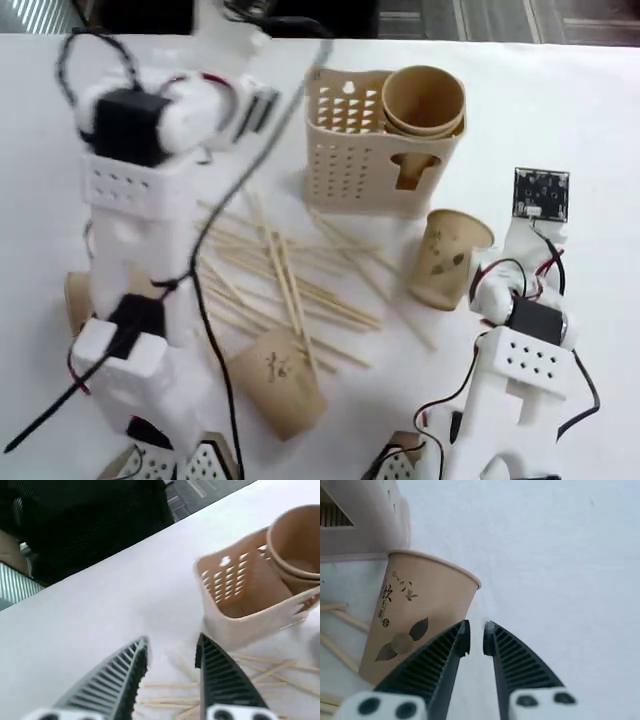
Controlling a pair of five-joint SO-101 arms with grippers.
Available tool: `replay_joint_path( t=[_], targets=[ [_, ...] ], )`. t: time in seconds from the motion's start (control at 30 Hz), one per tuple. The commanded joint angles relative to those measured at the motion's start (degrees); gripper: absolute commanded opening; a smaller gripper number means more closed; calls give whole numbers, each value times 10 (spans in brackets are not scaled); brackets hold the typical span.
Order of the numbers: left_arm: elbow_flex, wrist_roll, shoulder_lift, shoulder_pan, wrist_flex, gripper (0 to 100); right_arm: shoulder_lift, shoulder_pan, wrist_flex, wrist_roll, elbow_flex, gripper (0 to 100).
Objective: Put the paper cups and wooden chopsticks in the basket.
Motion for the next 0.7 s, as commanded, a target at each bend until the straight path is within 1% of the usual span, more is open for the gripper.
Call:
replay_joint_path(
  t=[0.0,0.17,0.3,0.43,0.67],
  targets=[
    [47,-38,-23,-48,3,162,-9,-18,-16,4,3,66],
    [214,-95,-138,-78,2,162,-9,-26,-18,5,5,66],
    [319,-120,-247,-115,0,177,-9,-26,-18,4,5,66],
    [408,-142,-316,-180,0,217,-9,-25,-18,4,6,66],
    [553,-199,-344,-301,-1,221,-9,-25,-18,3,7,66]
  ],
)
